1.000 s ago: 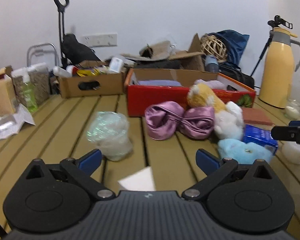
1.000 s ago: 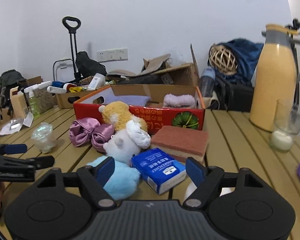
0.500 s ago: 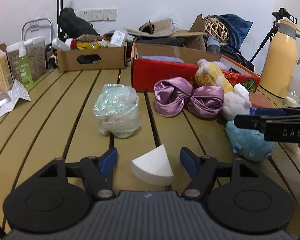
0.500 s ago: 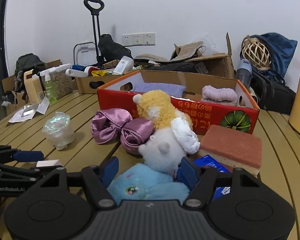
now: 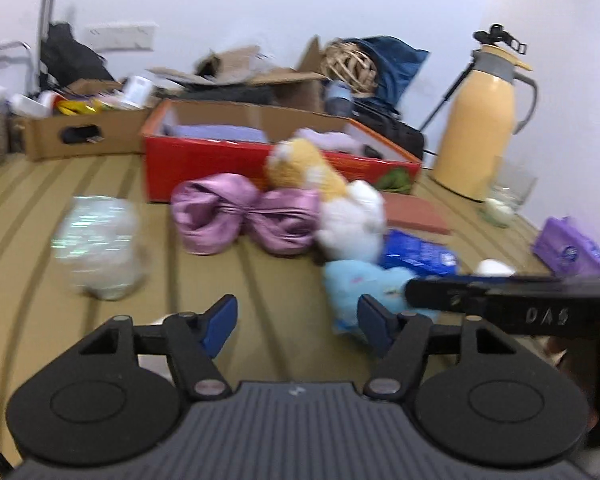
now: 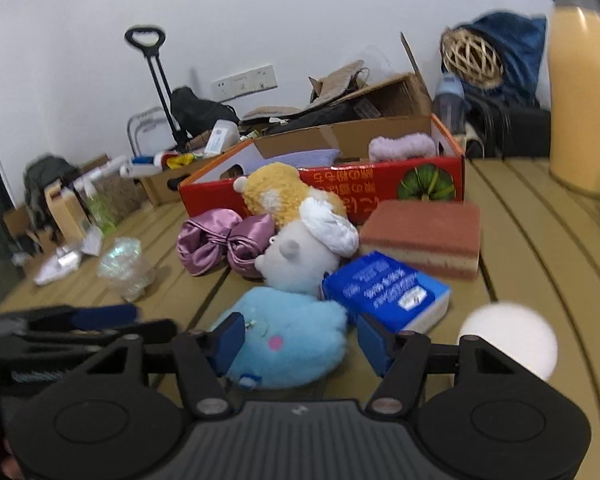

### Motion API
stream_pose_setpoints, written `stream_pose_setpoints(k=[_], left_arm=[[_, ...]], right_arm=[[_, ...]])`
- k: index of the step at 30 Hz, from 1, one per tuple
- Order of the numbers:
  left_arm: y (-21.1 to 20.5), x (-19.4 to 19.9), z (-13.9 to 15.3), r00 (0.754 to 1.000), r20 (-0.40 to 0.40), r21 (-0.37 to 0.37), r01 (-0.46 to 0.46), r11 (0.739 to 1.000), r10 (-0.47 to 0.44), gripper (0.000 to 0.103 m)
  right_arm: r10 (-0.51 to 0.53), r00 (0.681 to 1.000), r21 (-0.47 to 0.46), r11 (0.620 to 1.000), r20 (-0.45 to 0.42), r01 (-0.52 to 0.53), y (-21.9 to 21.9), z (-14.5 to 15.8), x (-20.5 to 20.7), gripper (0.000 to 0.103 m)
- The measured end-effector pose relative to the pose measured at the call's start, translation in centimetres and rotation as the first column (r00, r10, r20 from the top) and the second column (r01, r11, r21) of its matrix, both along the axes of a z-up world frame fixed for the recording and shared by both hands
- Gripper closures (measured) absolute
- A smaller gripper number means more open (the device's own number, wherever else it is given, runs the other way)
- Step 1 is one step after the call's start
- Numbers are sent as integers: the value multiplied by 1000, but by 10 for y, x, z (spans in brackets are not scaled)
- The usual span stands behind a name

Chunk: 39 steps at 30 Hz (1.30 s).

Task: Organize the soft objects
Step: 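Lower both grippers onto the light-blue plush toy and close them, then carry the blue plush into the box and open both grippers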

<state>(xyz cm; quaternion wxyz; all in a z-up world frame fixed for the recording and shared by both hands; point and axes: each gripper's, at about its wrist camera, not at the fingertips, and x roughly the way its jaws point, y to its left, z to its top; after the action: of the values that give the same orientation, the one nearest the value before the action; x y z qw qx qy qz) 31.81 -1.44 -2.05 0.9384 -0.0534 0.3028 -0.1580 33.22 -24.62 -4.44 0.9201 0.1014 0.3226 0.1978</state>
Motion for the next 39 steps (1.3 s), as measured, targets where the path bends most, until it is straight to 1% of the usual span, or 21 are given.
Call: stream_pose_setpoints(k=[2, 4, 5, 6, 7, 8, 9, 10, 12, 16, 18, 21, 22, 25, 27, 29, 31, 33, 35, 37, 39], left_arm=[[-9, 8, -1, 1000, -28, -20, 13, 1000, -14, 38], [-14, 14, -4, 999, -45, -41, 26, 999, -28, 47], [-14, 17, -6, 998, -57, -62, 32, 998, -35, 48], [-12, 20, -8, 996, -68, -99, 43, 994, -50, 51], [-11, 23, -10, 994, -84, -132, 53, 990, -65, 58], [-10, 26, -12, 992, -101, -177, 59, 982, -78, 61], [-10, 27, -13, 990, -109, -200, 62, 978, -85, 63], [-10, 29, -14, 988, -128, -217, 60, 974, -90, 63], [-11, 24, -11, 987, -138, -231, 52, 971, -85, 63], [-10, -3, 2, 990, -110, -234, 56, 971, -84, 63], [-8, -15, 13, 994, -76, -243, 60, 968, -81, 63], [-3, -14, 33, 997, -33, -247, 60, 967, -70, 63], [-1, -6, 42, 997, -39, -252, 50, 967, -61, 63], [11, 21, 68, 999, -20, -269, 30, 963, -37, 62], [21, 42, 87, 1000, -9, -283, 16, 959, -20, 63], [32, 68, 103, 1000, 8, -279, 2, 960, 0, 62], [43, 99, 111, 1000, -4, -277, -24, 961, 24, 63], [54, 130, 111, 998, -28, -275, -56, 960, 51, 63], [66, 161, 105, 996, -58, -267, -82, 960, 69, 63], [76, 189, 91, 991, -108, -260, -104, 960, 78, 63], [84, 214, 76, 982, -159, -236, -135, 962, 98, 63]], right_arm=[[-2, 1000, 61, 998, -26, 4, -8, -6, 3, 45], [-16, 998, 117, 993, -56, 22, -15, -14, 7, 48], [-16, 998, 161, 987, -67, 27, -19, -17, 10, 51], [-12, 996, 199, 980, -85, 29, -22, -20, 12, 58], [-1, 995, 233, 972, -97, 24, -24, -23, 13, 58], [2, 995, 257, 966, -103, 25, -25, -26, 15, 59], [-7, 994, 269, 962, -111, 37, -26, -28, 16, 61], [-9, 994, 272, 961, -112, 40, -26, -28, 15, 68], [-19, 994, 270, 962, -107, 47, -25, -24, 12, 72], [-22, 997, 251, 967, -76, 41, -24, -10, -10, 72], [-19, 998, 254, 967, -56, 33, -24, 0, -22, 72], [-13, 1000, 248, 969, -4, 14, -22, 21, -29, 72], [-11, 1000, 244, 970, 14, 7, -21, 28, -25, 72], [2, 999, 231, 973, 48, -13, -12, 51, 0, 72], [15, 998, 249, 968, 60, -29, -6, 69, 28, 72], [30, 997, 258, 965, 73, -48, 1, 85, 59, 72], [46, 997, 270, 961, 64, -62, 11, 97, 95, 72], [58, 998, 276, 959, 38, -67, 24, 103, 134, 72], [71, 997, 279, 958, 7, -71, 37, 101, 169, 72], [78, 996, 277, 959, -36, -65, 51, 90, 203, 72], [77, 993, 271, 961, -91, -50, 65, 73, 231, 72]])
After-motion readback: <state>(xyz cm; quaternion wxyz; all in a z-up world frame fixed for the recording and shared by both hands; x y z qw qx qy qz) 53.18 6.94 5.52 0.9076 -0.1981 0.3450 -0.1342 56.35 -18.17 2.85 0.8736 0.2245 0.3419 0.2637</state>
